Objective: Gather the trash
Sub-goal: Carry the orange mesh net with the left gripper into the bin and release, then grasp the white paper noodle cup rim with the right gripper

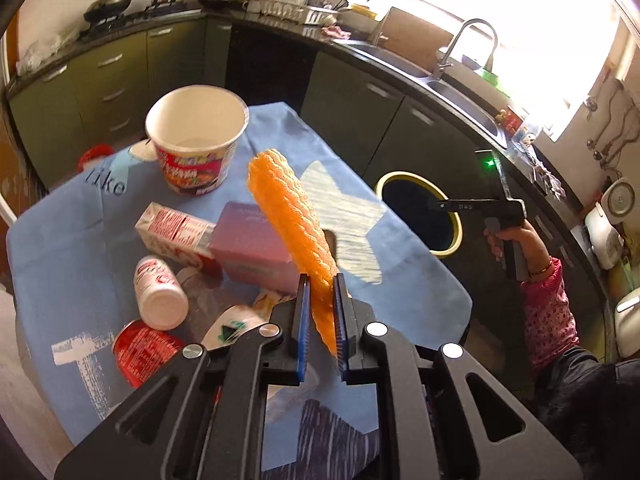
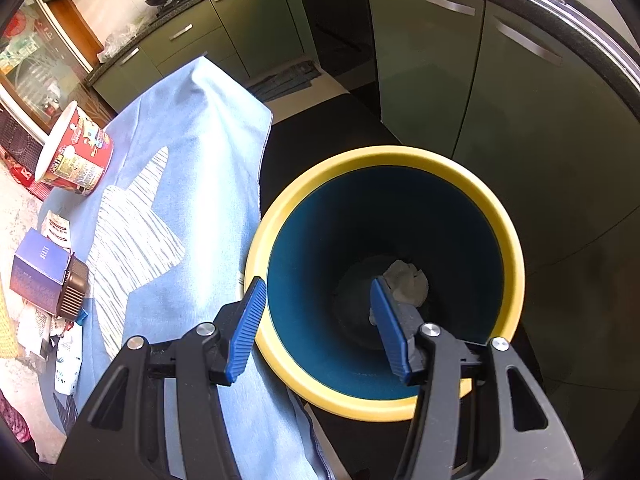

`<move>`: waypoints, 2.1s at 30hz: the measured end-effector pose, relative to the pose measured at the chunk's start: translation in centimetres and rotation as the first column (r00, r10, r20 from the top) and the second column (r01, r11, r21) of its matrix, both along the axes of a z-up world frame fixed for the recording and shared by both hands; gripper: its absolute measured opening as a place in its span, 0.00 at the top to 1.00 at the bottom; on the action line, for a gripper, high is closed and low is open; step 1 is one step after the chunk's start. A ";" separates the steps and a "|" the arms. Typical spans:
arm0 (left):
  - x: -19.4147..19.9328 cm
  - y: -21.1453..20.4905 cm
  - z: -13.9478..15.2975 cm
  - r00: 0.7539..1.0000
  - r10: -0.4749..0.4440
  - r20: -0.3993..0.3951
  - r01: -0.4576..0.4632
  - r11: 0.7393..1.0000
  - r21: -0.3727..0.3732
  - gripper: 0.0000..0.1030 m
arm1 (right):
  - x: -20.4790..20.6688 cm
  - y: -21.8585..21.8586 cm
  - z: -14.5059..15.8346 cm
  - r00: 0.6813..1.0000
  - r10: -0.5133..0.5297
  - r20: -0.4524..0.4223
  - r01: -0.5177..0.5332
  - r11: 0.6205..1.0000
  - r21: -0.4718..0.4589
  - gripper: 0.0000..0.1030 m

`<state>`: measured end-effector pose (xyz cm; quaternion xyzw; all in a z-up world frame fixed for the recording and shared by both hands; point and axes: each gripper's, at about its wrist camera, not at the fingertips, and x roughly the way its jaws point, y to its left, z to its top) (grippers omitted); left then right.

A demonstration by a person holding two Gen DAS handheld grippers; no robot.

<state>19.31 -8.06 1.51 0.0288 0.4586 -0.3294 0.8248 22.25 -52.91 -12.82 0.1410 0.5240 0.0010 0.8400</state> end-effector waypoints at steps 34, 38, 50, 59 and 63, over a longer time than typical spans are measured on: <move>5.2 -39.4 -11.9 0.980 -0.200 0.024 0.186 0.946 0.266 0.46 | -10.1 -13.1 -0.8 0.974 -0.193 0.119 0.193 0.981 0.005 0.43; 4.1 -35.6 -8.8 0.983 -0.177 0.051 0.165 0.968 0.189 0.42 | -9.5 -11.5 -0.8 0.980 -0.159 0.122 0.159 0.987 0.005 0.43; 1.0 -13.2 1.0 0.950 0.124 0.288 -0.135 0.991 0.021 0.19 | -5.4 -3.1 2.7 0.991 -0.016 0.136 0.027 0.996 -0.079 0.43; 3.3 5.4 1.9 0.787 0.476 0.393 -0.501 0.864 -0.043 0.13 | 1.6 7.2 8.8 0.968 0.176 0.180 -0.149 0.977 -0.155 0.43; 4.3 10.3 0.1 0.726 0.560 0.399 -0.601 0.798 -0.027 0.12 | 5.5 12.2 12.1 0.944 0.262 0.200 -0.232 0.959 -0.164 0.43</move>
